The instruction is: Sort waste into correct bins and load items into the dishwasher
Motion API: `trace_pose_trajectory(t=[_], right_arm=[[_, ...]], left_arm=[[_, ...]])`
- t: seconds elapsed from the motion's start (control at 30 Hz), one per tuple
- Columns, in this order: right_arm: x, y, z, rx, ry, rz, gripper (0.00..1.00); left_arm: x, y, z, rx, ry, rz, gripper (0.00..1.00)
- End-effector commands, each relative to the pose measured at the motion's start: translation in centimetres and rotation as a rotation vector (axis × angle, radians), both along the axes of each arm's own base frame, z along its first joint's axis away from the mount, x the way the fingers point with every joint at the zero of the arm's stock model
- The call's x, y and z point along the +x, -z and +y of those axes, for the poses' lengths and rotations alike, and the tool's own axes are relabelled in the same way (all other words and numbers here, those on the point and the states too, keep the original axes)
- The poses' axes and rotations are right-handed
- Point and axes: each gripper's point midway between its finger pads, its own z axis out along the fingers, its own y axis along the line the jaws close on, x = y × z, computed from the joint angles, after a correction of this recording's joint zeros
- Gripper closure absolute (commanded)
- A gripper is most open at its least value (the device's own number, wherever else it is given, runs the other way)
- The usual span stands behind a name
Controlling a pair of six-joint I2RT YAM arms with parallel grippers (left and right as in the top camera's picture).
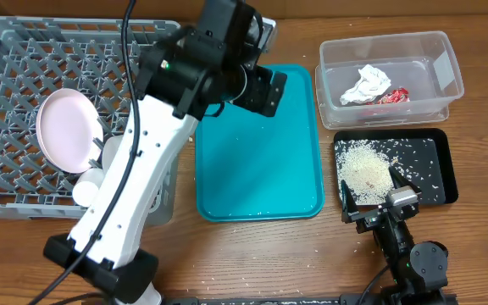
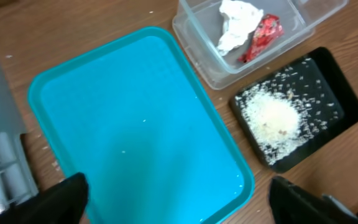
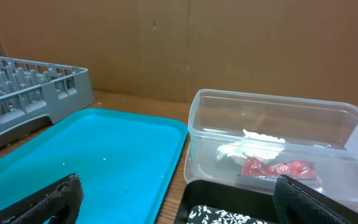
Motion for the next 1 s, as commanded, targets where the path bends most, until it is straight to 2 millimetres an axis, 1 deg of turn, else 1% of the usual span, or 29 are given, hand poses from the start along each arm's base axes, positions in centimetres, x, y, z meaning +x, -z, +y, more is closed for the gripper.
trace_pose_trajectory(t=[0.0,0.07,0.1,0.17,0.23,0.37,0.4,0.43,0.53,0.57,0.6,0.7,0.77,0.8,0.87,0.93,0.97], right_arm=[[0.0,0.3,0.2,0.003,-0.010,0.001,0.00],[0.0,0.3,0.2,0.003,-0.010,0.001,0.00],[0.0,0.3,0.2,0.003,-0.010,0.001,0.00],[0.0,0.3,0.2,0.003,-0.010,0.002,0.00],[0.0,0.3,0.2,0.003,-0.010,0.002,0.00],[0.0,0.3,0.2,0.003,-0.010,0.002,0.01],[0.0,0.3,0.2,0.003,-0.010,0.002,0.00],[0.0,0.3,0.2,0.003,-0.010,0.002,0.00],[0.0,0.3,0.2,0.003,-0.010,0.002,0.00],[0.0,0.3,0.2,0.004,-0.010,0.001,0.00],[0.0,0.3,0.2,0.003,-0.009,0.001,0.00],[0.0,0.3,0.2,0.003,-0.010,0.002,0.00],[0.0,0.3,0.2,0.003,-0.010,0.001,0.00],[0.0,0.3,0.2,0.003,-0.010,0.001,0.00],[0.0,0.3,0.2,0.003,-0.010,0.001,0.00],[0.0,0.3,0.2,0.003,-0.010,0.002,0.00],[0.0,0.3,0.2,0.003,-0.010,0.002,0.00]], left_arm=[[-2.7,-4.5,2.6,0.072,-0.064,-0.145,0.00],[-4.5,-5.7,4.0,0.132,-0.107,-0.185,0.00],[-5.3,-6.3,5.0,0.149,-0.155,-0.203,0.00],[-7.4,-7.6,6.7,0.149,-0.251,-0.226,0.00],[-9.8,-8.5,8.2,0.128,-0.282,-0.219,0.00],[-14.8,-8.9,10.4,0.089,-0.229,-0.153,0.00],[-17.2,-9.8,10.2,-0.005,-0.165,-0.140,0.00],[-17.7,-10.2,10.5,-0.009,-0.147,-0.160,0.00],[-18.3,-11.2,11.8,-0.002,-0.148,-0.221,0.00],[-18.2,-11.6,12.6,0.012,-0.167,-0.254,0.00],[-18.0,-12.3,13.8,0.031,-0.217,-0.305,0.00],[-17.4,-13.1,14.4,0.022,-0.263,-0.350,0.00],[-16.5,-13.9,14.6,0.012,-0.310,-0.394,0.00],[-15.2,-14.9,14.8,-0.009,-0.364,-0.449,0.00],[-13.6,-15.5,14.8,-0.046,-0.400,-0.492,0.00],[-11.8,-15.5,14.0,-0.086,-0.354,-0.522,0.00],[-11.3,-15.3,13.6,-0.099,-0.314,-0.532,0.00]])
